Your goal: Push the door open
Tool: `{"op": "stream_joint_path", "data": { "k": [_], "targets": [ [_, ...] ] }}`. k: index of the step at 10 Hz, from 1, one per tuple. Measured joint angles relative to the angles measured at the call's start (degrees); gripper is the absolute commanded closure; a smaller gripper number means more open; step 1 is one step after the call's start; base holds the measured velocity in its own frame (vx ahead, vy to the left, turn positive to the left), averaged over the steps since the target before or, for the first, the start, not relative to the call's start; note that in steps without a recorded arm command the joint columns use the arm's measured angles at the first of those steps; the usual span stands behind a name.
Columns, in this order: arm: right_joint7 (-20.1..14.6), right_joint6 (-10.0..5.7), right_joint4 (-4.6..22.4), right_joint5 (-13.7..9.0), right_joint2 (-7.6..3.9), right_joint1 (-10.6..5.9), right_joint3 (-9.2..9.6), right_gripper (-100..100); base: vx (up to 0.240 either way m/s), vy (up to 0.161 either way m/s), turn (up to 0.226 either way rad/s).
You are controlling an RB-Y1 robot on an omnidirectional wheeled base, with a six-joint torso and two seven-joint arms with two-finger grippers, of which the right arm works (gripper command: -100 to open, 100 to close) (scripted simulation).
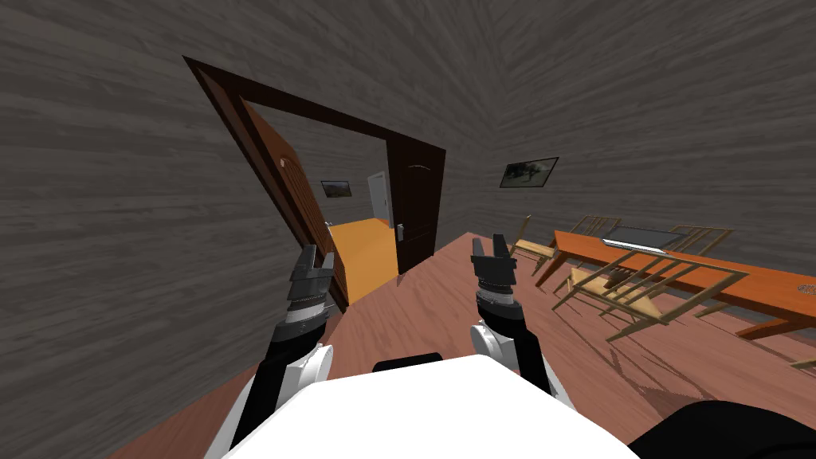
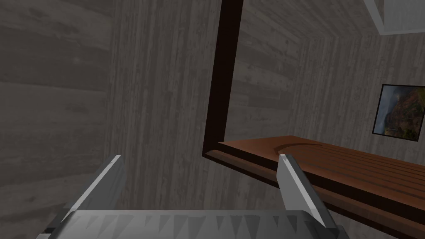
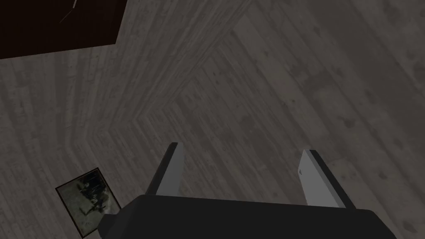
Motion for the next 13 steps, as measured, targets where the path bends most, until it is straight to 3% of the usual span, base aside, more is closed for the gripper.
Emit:
{"op": "stream_joint_path", "data": {
  "k": [3, 7, 13],
  "targets": [
    [-0.23, 1.28, 2.95, 0.31, -0.66, -2.09, 0.16, -100, 0.175, -0.031, 0.061],
    [-0.83, 1.58, 7.94, 0.63, -1.63, -4.18, 0.42, -100, 0.118, -0.036, 0.061],
    [-1.41, 3.57, 14.54, 1.30, -2.33, -8.05, 0.93, -100, 0.093, -0.035, 0.056]
  ]
}}
